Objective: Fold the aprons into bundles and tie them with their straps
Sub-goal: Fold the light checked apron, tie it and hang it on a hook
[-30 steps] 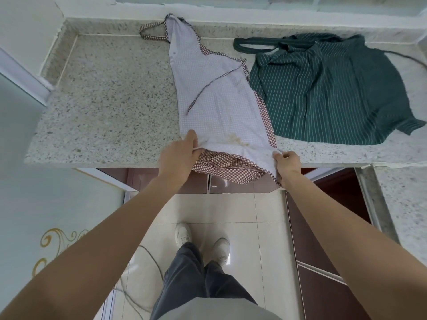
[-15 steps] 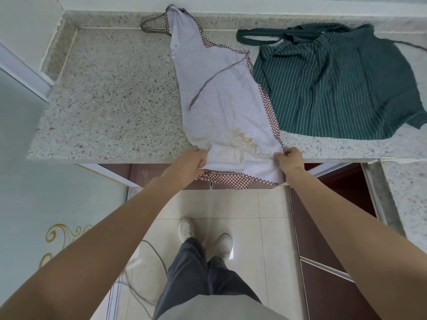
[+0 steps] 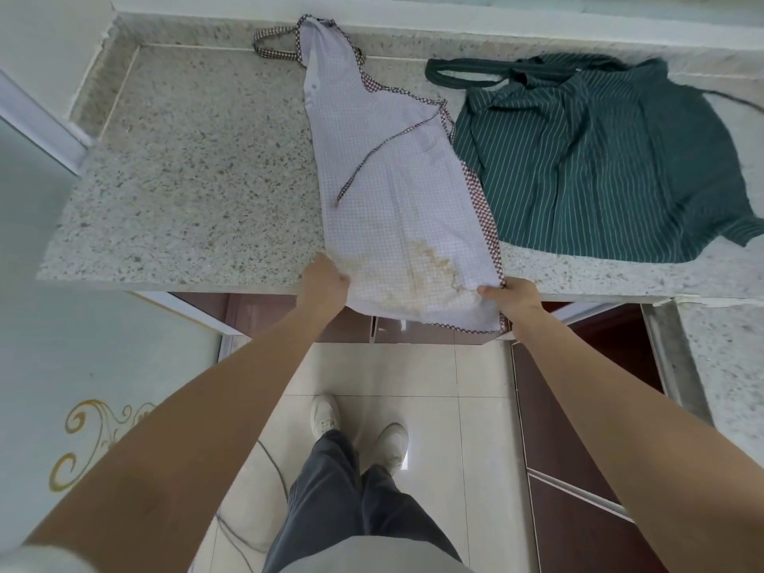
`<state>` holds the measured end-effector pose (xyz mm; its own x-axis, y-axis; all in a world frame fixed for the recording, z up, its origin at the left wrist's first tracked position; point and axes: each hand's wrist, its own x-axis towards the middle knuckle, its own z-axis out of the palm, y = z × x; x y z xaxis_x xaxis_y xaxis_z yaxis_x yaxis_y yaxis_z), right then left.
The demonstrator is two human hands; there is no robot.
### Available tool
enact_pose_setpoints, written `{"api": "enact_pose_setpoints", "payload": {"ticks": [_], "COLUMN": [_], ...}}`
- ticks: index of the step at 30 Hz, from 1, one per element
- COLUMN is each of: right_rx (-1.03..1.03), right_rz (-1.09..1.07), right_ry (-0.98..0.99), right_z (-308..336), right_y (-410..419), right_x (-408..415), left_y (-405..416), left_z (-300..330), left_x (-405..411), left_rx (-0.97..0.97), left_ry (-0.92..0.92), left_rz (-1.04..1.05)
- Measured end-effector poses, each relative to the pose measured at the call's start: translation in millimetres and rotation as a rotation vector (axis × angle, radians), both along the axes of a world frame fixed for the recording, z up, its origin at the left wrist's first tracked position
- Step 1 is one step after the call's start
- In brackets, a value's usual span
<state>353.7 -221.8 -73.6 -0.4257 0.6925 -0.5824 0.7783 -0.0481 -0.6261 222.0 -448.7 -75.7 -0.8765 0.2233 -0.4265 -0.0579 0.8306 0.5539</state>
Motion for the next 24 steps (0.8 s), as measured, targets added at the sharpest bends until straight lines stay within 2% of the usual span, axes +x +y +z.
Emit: {"api": "enact_pose_setpoints", "payload": {"ticks": [4,9,16,20,24], "right_rx": [0.073,0.135,0.181,0.260,0.280], "right_rz": [0.056,0.141,0.282,0.303,0.383], "right_ry": [-0.020,-0.081,-0.187,-0.166,-0.099], "right_z": [-1.3,0.3,7.5,14.8,24.9], "right_y": [1.0,7.0,6.3,6.0,10.9], "right_x": [0.5,-2.8,-11.1,-30.0,-56.8], "left_y": [10.3,8.3,5.2,11.6,26.0], "left_z": [-0.8,-8.1,-4.9,3.4,10.8], "left_x": [-10.4,-23.9,-29.1,-37.4,-52.8], "left_rx": [-0.044,0.039,0.085,0.016,-0.054], "left_ry": [-0.050,-0.125,-0.059,-0.130,-0.073], "left_rz": [0.124,0.150,0.214,0.131,0.047]}}
